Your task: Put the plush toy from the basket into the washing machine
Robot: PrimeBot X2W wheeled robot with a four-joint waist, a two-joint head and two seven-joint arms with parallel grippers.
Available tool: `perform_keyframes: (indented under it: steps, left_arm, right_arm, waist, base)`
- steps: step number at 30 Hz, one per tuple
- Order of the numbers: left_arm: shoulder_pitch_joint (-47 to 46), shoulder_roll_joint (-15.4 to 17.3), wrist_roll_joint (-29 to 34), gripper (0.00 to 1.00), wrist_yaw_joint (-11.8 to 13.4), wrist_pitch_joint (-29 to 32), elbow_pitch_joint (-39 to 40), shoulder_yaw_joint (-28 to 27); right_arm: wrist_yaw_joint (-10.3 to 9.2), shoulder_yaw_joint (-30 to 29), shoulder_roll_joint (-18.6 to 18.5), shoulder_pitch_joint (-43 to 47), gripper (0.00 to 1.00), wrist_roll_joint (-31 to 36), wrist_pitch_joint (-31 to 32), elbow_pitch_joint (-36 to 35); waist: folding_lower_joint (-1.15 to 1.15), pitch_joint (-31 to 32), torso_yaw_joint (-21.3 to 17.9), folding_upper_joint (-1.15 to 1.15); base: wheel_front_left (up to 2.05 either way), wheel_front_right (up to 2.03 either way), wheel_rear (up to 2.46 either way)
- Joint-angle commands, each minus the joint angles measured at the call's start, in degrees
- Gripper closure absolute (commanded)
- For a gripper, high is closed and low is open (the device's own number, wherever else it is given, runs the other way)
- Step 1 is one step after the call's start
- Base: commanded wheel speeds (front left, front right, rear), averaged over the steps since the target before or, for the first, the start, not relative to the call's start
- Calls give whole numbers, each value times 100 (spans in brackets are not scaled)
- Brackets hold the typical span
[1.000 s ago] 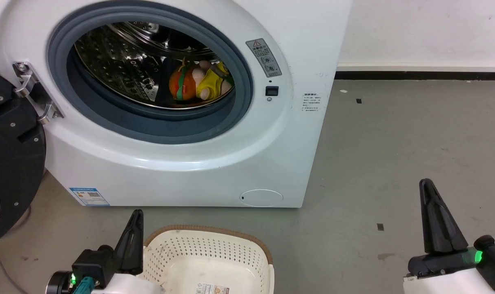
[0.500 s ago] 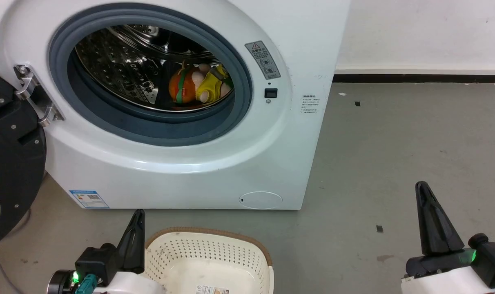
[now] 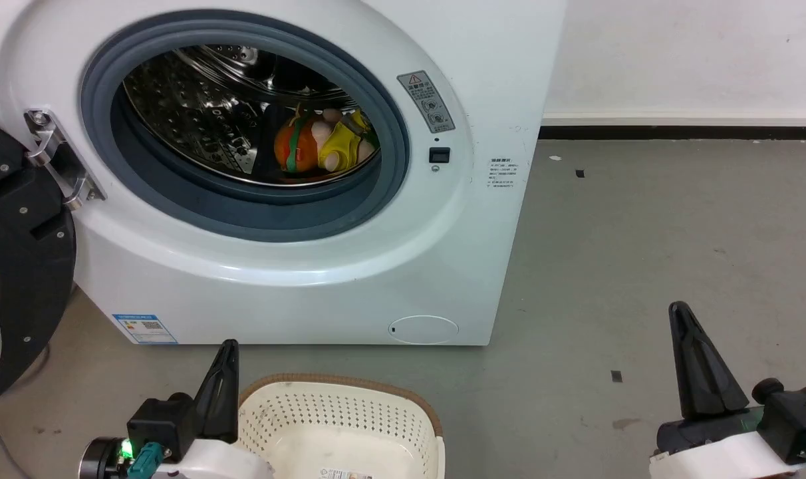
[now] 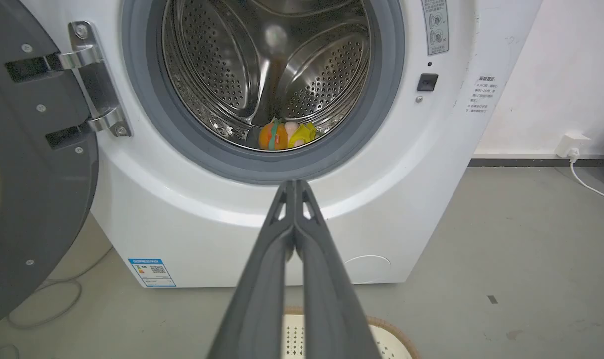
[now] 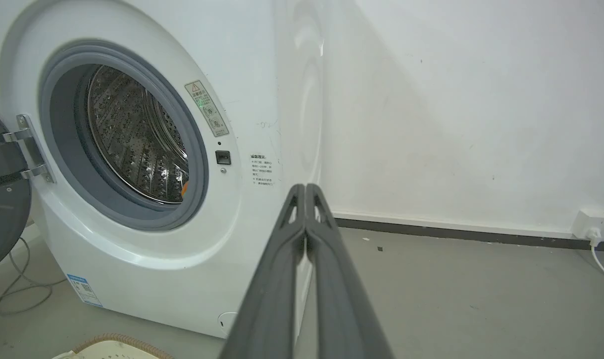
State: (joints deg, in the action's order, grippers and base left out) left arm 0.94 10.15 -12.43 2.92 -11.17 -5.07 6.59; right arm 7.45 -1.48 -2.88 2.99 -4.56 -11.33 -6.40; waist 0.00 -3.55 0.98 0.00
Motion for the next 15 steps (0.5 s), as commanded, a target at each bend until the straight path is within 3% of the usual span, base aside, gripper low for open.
perform_keyframes:
  steps: [1, 15]
  left_arm:
    - [-24, -26, 75, 100, -10, 31, 47, -35]
    - [-34, -132, 251, 100, -52, 195, 117, -129]
  right_arm:
    - [1, 17, 0, -66, 100, 41, 42, 30]
    - [1, 37, 0, -101, 100, 104, 207, 122]
  waist:
    - [0, 5, -1, 0]
    - [0, 58, -16, 0]
  base:
    - [0, 0, 0]
    - [0, 0, 0]
